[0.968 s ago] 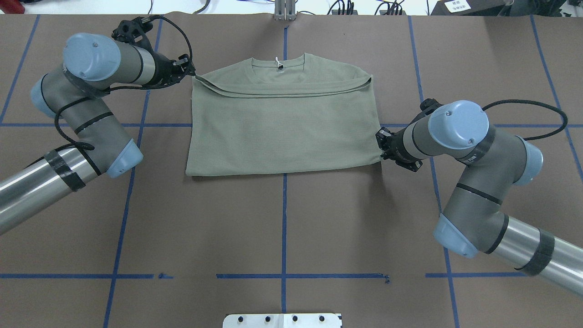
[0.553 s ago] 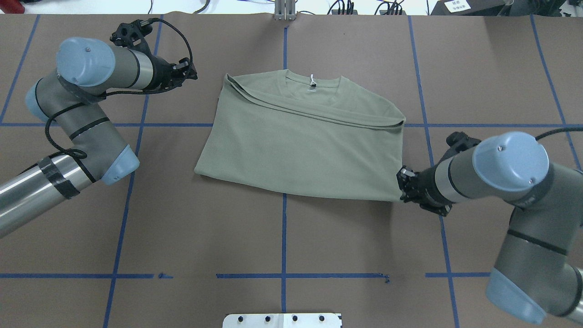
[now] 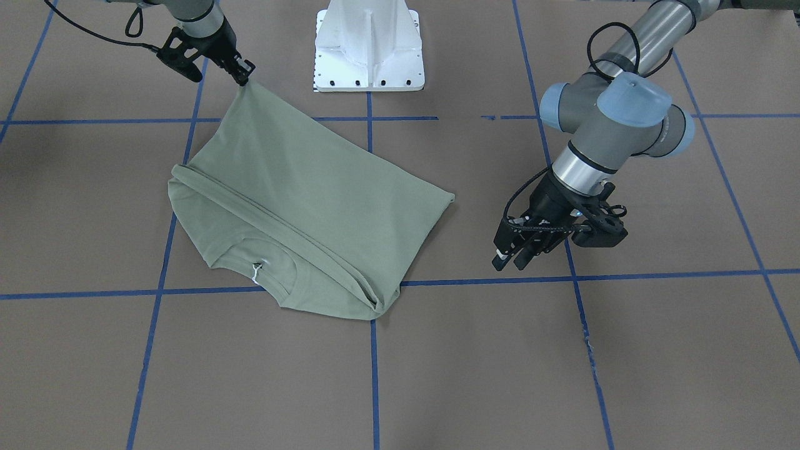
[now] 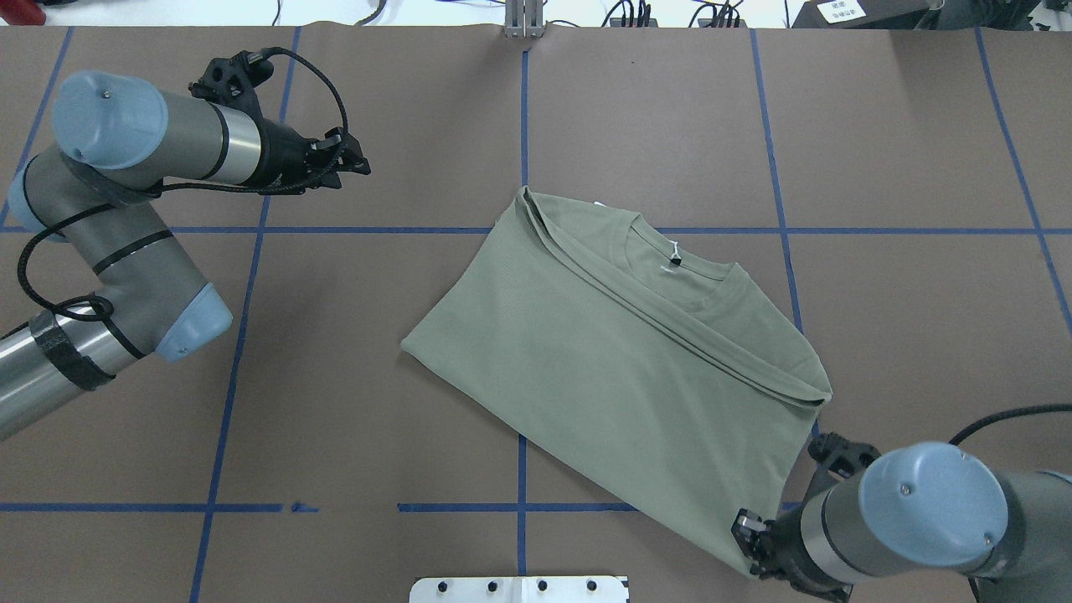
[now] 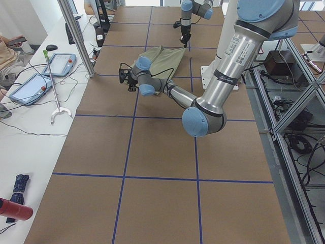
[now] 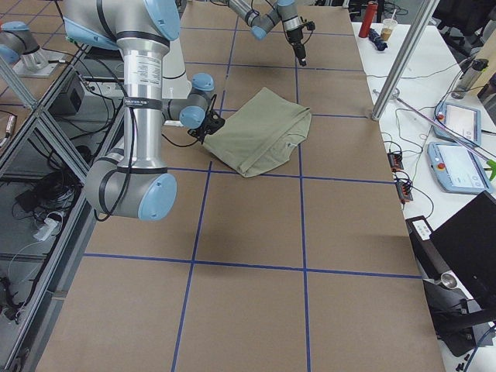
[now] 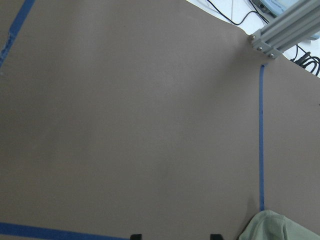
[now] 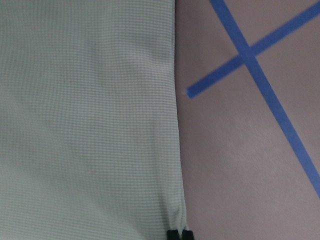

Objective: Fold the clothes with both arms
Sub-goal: 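Drag the shirt edge toward the robot with the right gripper while the left gripper lowers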

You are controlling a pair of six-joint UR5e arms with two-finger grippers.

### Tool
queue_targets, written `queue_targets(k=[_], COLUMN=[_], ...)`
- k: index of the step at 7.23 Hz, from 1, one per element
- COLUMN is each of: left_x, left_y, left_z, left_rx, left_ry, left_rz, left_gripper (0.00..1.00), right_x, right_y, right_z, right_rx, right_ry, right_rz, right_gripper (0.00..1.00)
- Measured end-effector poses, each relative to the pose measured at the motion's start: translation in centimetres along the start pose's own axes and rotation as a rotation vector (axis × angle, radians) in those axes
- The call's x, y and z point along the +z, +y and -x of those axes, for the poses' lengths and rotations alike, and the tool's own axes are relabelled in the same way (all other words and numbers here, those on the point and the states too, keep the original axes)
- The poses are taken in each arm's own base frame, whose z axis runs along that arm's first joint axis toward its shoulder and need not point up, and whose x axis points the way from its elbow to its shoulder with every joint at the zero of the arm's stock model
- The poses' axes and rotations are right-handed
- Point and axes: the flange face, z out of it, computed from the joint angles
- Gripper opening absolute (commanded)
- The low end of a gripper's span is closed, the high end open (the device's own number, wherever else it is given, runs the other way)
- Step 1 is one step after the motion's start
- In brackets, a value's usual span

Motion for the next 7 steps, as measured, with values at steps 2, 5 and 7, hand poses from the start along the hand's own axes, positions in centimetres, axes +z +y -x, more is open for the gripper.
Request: queue_targets(k=[2, 5, 7], left_x=[-0.2, -0.5, 1.0], left_y=[4.8, 13.1, 16.8], left_z=[-1.4, -1.3, -1.2], left_rx=[-0.072, -0.202, -0.259], left_ry=[0.034, 0.029, -0.040], left_rz=[0.094, 0.215, 0.230], left_gripper=[0.66, 0.68, 0.67], right_x=[2.2, -1.8, -5.5], right_y=[3.7, 1.6, -1.9], right_z=[-1.7, 0.3, 3.4], right_rx=[-0.015, 0.056, 0.120], right_ry=[0.032, -0.079, -0.191], right_rz=[-0.003, -0.047, -0.089], right_gripper=[1.00, 1.00, 1.00])
